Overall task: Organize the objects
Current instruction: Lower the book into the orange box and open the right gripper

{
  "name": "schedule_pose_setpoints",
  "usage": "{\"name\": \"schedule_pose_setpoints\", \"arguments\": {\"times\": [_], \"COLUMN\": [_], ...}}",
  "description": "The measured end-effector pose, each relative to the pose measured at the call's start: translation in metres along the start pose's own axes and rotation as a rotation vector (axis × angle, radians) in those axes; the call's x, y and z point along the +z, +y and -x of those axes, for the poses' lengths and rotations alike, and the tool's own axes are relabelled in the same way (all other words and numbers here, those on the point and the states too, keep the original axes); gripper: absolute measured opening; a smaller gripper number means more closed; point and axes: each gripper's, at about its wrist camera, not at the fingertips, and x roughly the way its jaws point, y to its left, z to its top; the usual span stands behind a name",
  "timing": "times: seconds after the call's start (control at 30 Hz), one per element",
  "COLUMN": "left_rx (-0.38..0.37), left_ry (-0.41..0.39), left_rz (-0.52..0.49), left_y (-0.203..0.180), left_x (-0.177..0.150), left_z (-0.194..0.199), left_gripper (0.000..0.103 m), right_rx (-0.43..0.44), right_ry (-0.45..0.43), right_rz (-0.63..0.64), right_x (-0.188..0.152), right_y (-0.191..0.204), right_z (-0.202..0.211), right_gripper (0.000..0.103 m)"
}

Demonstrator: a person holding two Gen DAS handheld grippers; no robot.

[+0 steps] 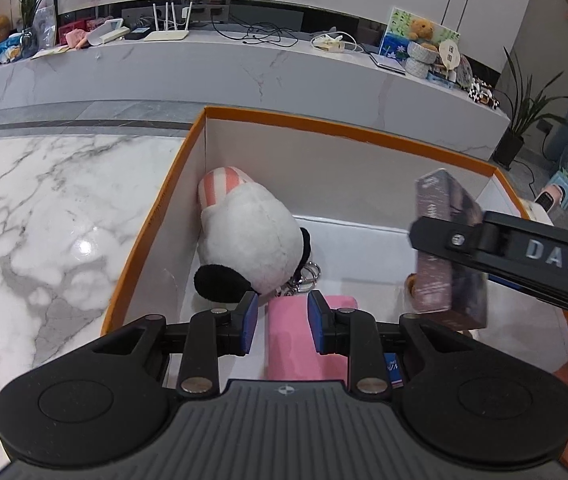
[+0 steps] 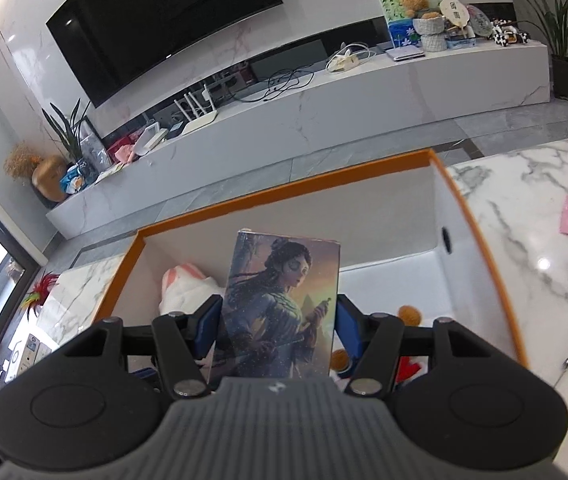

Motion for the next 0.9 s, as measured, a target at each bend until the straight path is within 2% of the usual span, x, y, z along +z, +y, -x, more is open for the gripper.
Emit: {"name": "schedule_pose_setpoints", "arguments": {"times": [0.27, 0.47, 0.77, 0.9], "left_rx": [0.029, 0.033, 0.042, 0.069], "left_ry": [0.002, 0.005, 0.004, 0.007], "left_rz": [-0.019, -0.027, -0.035, -0.051], "left_y": [-0.001, -0.002, -0.004, -0.005], "left_x": [-0.002, -0.002, -0.003, -0.004], "left_z": [-0.004, -0.007, -0.006, -0.007], "left_gripper": [0.03, 0.03, 0.03, 0.03], "right_rx": [-0.02, -0.045, -0.088, -0.088], "right_ry": [0.073, 0.088, 0.133, 0.153], "right_rz": [-0.014, -0.019, 0.047, 0.068], "right_x": [-0.009, -0.008, -0.014, -0.017], "right_y": [-0.004, -0.003, 0.014, 0.019], "right_z": [-0.023, -0.027, -0.035, -0.04], "right_gripper": [0.061, 0.06, 0.06, 0.06]}}
